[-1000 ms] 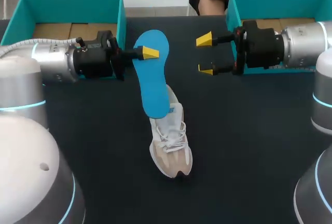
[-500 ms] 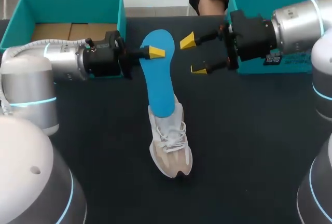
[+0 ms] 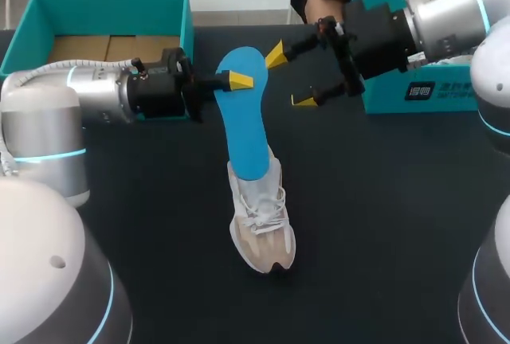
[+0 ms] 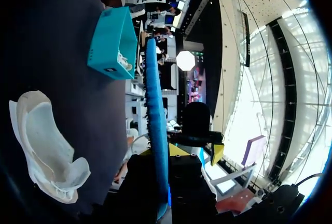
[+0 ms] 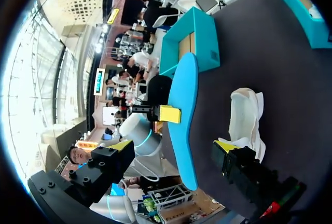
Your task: Take the shoe out of the shoebox, open the shoe tongue, remove and reinsert the insole, then place the shoe into the shoebox
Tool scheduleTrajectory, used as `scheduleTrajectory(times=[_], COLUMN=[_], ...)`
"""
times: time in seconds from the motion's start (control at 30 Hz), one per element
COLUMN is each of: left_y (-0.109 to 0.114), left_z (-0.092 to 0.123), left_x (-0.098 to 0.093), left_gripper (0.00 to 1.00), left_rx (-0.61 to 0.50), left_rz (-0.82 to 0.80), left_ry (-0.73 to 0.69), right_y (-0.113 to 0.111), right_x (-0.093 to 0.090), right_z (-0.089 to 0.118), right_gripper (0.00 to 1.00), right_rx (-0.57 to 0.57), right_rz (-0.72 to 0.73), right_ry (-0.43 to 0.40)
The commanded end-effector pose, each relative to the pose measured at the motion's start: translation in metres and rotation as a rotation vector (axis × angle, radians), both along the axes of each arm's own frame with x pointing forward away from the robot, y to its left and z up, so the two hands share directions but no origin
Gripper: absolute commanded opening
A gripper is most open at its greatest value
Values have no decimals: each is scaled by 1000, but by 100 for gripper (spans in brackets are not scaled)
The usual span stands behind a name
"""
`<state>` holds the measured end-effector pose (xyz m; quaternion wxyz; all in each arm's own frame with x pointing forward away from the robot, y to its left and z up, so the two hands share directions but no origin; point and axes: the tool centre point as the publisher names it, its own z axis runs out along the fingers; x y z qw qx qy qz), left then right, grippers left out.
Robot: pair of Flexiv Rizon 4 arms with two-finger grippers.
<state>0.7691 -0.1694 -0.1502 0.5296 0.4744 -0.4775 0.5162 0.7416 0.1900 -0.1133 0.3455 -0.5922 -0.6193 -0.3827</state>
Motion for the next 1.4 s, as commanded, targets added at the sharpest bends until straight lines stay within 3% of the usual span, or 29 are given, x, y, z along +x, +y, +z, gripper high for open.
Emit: scheduleTrajectory(times=[0.03, 0.17, 0.4, 0.6, 0.73, 1.2, 1.4], left_y=[0, 0, 0, 0, 0, 0, 0], left_z=[-1, -1, -1, -1, -1, -1, -1], left_x=[0, 0, 0, 0, 0, 0, 0], left_gripper=[0, 0, 0, 0, 0, 0, 0], left_rx=[-1, -1, -1, -1, -1, -1, -1], left_rz=[1, 1, 1, 1, 1, 1, 1], left_ry=[-1, -1, -1, -1, -1, -1, -1], right_y=[4, 9, 16, 26, 30, 30, 26], right_x=[-1, 3, 5, -3, -10, -10, 3], right_z=[12, 27, 30, 34, 41, 41, 41], right_gripper=[100, 100, 100, 100, 100, 100, 100], right_rx=[-181, -445, -605, -773, -970, -970, -1011], right_rz=[-44, -77, -95, -131, -253, -253, -177], right_ry=[-21, 26, 33, -32, 80, 80, -125])
